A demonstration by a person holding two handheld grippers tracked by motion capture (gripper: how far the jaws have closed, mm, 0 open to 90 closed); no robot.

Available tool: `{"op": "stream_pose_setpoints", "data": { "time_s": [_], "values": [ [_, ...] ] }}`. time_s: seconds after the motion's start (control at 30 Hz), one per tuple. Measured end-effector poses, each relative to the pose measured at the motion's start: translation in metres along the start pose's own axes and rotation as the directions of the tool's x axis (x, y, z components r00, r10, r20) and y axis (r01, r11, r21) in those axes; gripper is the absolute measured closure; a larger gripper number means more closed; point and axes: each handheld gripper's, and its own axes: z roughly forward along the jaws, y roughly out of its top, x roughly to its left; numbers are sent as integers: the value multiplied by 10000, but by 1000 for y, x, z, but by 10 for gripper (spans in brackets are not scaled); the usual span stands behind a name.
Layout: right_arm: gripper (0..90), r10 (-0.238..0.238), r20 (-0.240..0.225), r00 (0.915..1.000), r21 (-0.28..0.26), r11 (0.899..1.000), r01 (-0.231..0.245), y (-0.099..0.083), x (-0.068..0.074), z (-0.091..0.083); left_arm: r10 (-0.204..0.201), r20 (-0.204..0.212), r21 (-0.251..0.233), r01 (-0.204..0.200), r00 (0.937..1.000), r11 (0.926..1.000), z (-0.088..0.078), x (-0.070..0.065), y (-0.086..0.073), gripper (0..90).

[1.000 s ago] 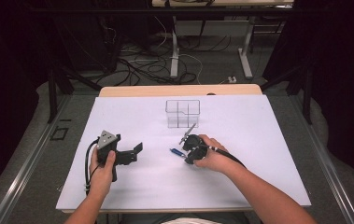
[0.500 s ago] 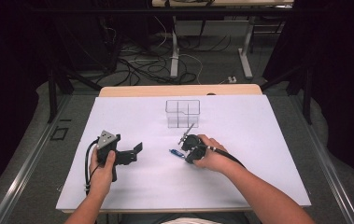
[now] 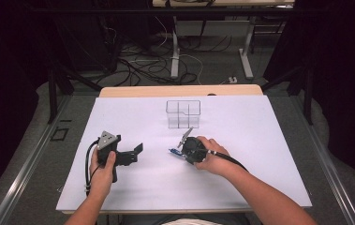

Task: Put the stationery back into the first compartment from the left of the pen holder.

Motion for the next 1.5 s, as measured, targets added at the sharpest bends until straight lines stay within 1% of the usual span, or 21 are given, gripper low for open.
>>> {"op": "stream_pose_setpoints", "data": {
  "time_s": [0.03, 0.1, 0.3, 0.33, 0.43, 0.57, 0.77, 0.9, 0.93, 1.0, 1.03, 1.07, 1.17, 1.23, 1.27, 1.3, 1.33, 1.4, 1.43, 1.47, 1.5],
  "values": [
    [795, -284, 262, 9993, -122, 9995, 287, 0, 3, -1, -6, 0, 5, 6, 10000, 10000, 0, 0, 0, 6],
    [795, -493, 480, 9976, -187, 9986, 503, -1, 3, -2, -6, 5, 10, 6, 10000, 10000, 0, 0, 0, 6],
    [795, -1226, 1335, 9834, -536, 9900, 1307, -1, 11, -6, -11, 7, 9, 11, 10000, 10000, 0, 0, 0, 6],
    [796, -1501, 1522, 9769, -536, 9857, 1598, -1, 12, -7, -11, 9, 6, 11, 10000, 10000, 0, 0, 0, 6],
    [796, -1831, 2087, 9607, -661, 9774, 2006, -1, 17, -9, -15, 19, 18, 15, 10000, 10000, 0, 0, 0, 6],
    [795, -2246, 2753, 9348, -658, 9657, 2514, -3, 22, -12, -57, 16, 12, 57, 10000, 10000, 0, 1, 0, 6],
    [795, -3120, 3869, 8677, -564, 9312, 3601, -6, 27, -17, -75, 27, 30, 75, 10000, 10000, 0, 1, 1, 6],
    [795, -3821, 4641, 7991, -334, 8940, 4468, -9, 33, -21, -69, 32, 38, 69, 10000, 10000, 0, 1, 1, 6],
    [795, -3964, 4862, 7787, -247, 8846, 4657, -10, 34, -22, -74, 32, 33, 74, 10000, 10000, 0, 1, 1, 6],
    [795, -4371, 5245, 7307, -47, 8567, 5158, -12, 37, -23, -77, 35, 38, 77, 10000, 10000, 0, 1, 1, 6],
    [795, -4504, 5377, 7128, 7, 8456, 5338, -13, 38, -23, -76, 40, 45, 76, 10000, 10000, 0, 1, 1, 6],
    [795, -4663, 5534, 6901, 138, 8336, 5522, -15, 39, -24, -78, 58, 56, 77, 10000, 10000, 0, 1, 0, 6],
    [795, -5018, 5954, 6274, 535, 8040, 5922, -18, 43, -25, -66, 73, 83, 65, 10000, 9999, 0, 1, 0, 6],
    [795, -5275, 6205, 5803, 868, 7816, 6177, -20, 45, -27, -59, 103, 62, 58, 9999, 10000, 1, 1, 0, 6],
    [794, -5298, 6342, 5631, 829, 7707, 6318, -21, 45, -27, -67, 96, 84, 66, 9999, 9999, 0, 1, 0, 6],
    [794, -5339, 6481, 5431, 972, 7653, 6363, -23, 46, -28, -74, 100, 82, 73, 9999, 9999, 1, 1, 0, 6],
    [794, -5450, 6591, 5182, 1035, 7482, 6554, -23, 46, -28, -90, 116, 100, 89, 9999, 9999, 1, 1, 0, 6],
    [794, -5685, 6805, 4623, 1338, 7167, 6845, -25, 46, -30, -137, 197, 148, 134, 9997, 9998, 1, 0, 1, 6],
    [794, -5788, 6879, 4380, 1478, 7026, 6961, -26, 47, -30, -120, 228, 182, 115, 9997, 9998, 1, 1, 1, 6],
    [794, -5938, 6933, 4083, 1691, 6848, 7088, -26, 47, -31, -89, 255, 196, 84, 9996, 9998, 1, 1, 2, 5],
    [794, -6087, 6918, 3886, 1903, 6727, 7150, -28, 48, -31, -69, 267, 224, 63, 9996, 9997, 1, 1, 3, 5]
  ]
}}
